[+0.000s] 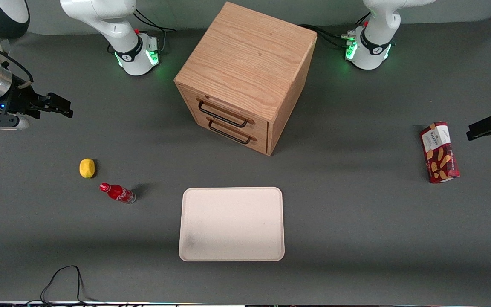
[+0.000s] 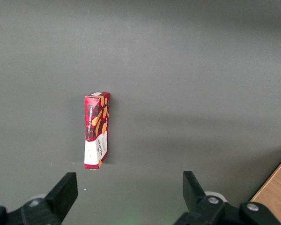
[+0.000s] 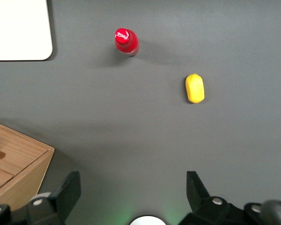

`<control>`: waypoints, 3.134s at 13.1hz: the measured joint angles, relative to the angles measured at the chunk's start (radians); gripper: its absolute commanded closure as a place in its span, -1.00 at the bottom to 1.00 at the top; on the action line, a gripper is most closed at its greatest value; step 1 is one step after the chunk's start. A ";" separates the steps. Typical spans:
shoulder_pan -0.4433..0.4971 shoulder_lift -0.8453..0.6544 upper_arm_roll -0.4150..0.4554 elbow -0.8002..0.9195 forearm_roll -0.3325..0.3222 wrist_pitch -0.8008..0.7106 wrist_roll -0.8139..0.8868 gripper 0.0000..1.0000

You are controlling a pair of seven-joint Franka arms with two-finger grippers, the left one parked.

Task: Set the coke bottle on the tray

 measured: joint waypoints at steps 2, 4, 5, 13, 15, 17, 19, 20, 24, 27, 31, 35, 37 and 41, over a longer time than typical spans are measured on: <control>-0.001 0.000 0.000 -0.001 0.000 0.000 0.000 -1.00; -0.001 0.000 0.000 0.000 0.000 -0.001 0.000 -1.00; -0.001 0.000 0.000 0.000 0.000 -0.002 0.000 -1.00; -0.002 0.000 0.000 0.010 0.001 -0.010 0.000 -1.00; -0.003 0.000 0.000 0.017 0.001 -0.012 0.000 -1.00; -0.004 0.000 0.000 0.024 0.001 -0.028 0.000 -1.00; -0.004 0.004 0.000 0.037 0.001 -0.049 0.000 -1.00; -0.004 0.008 0.000 0.045 0.001 -0.054 0.000 -1.00; -0.004 0.038 0.000 0.078 0.004 -0.060 0.000 -1.00; -0.008 0.116 0.000 0.181 0.005 -0.092 0.000 -1.00; -0.012 0.311 0.000 0.393 0.006 -0.125 0.000 -1.00; -0.012 0.489 0.009 0.537 0.007 -0.126 0.000 -1.00; -0.012 0.542 0.014 0.571 0.014 -0.119 0.000 -1.00; -0.006 0.547 0.018 0.501 0.029 -0.025 0.000 -0.99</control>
